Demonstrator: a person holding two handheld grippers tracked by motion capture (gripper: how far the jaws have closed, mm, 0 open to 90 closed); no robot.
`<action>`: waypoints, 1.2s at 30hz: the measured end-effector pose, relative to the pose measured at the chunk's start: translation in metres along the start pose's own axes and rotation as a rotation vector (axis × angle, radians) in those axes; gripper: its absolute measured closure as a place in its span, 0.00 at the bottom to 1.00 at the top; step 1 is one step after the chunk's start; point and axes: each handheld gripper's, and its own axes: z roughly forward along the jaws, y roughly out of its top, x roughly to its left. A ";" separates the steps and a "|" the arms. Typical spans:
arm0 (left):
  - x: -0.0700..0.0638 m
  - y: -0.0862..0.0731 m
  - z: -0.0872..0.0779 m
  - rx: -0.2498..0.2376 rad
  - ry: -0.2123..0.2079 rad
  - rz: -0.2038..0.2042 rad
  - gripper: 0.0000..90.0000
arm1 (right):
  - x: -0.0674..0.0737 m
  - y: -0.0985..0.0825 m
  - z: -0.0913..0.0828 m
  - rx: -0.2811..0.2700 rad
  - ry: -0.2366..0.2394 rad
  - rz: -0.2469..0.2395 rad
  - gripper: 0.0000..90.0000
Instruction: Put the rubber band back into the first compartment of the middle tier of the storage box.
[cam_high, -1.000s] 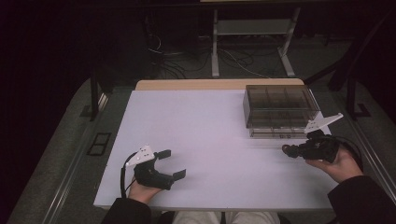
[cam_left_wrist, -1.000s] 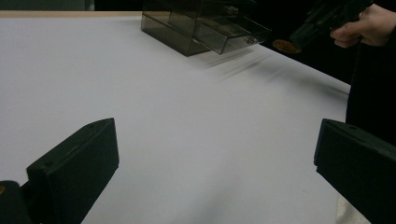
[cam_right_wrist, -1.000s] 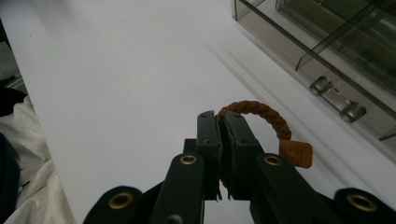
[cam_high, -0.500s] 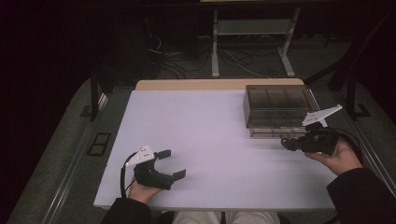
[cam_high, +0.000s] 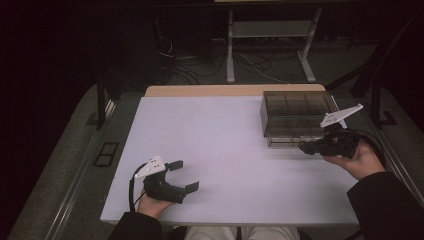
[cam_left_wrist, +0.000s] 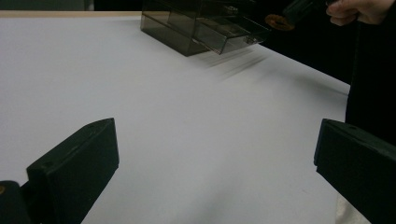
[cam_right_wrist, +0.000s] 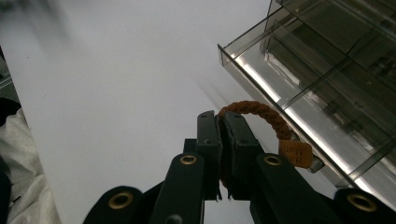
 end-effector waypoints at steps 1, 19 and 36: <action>0.000 0.000 0.000 -0.001 0.001 0.000 0.00 | 0.000 0.000 0.000 0.000 0.000 0.000 0.94; 0.000 0.000 0.000 -0.001 0.000 -0.001 0.00 | -0.003 0.024 0.004 0.006 -0.012 -0.018 0.94; 0.000 0.000 -0.001 -0.002 -0.002 0.002 0.00 | -0.014 0.040 0.014 -0.004 -0.021 -0.001 0.94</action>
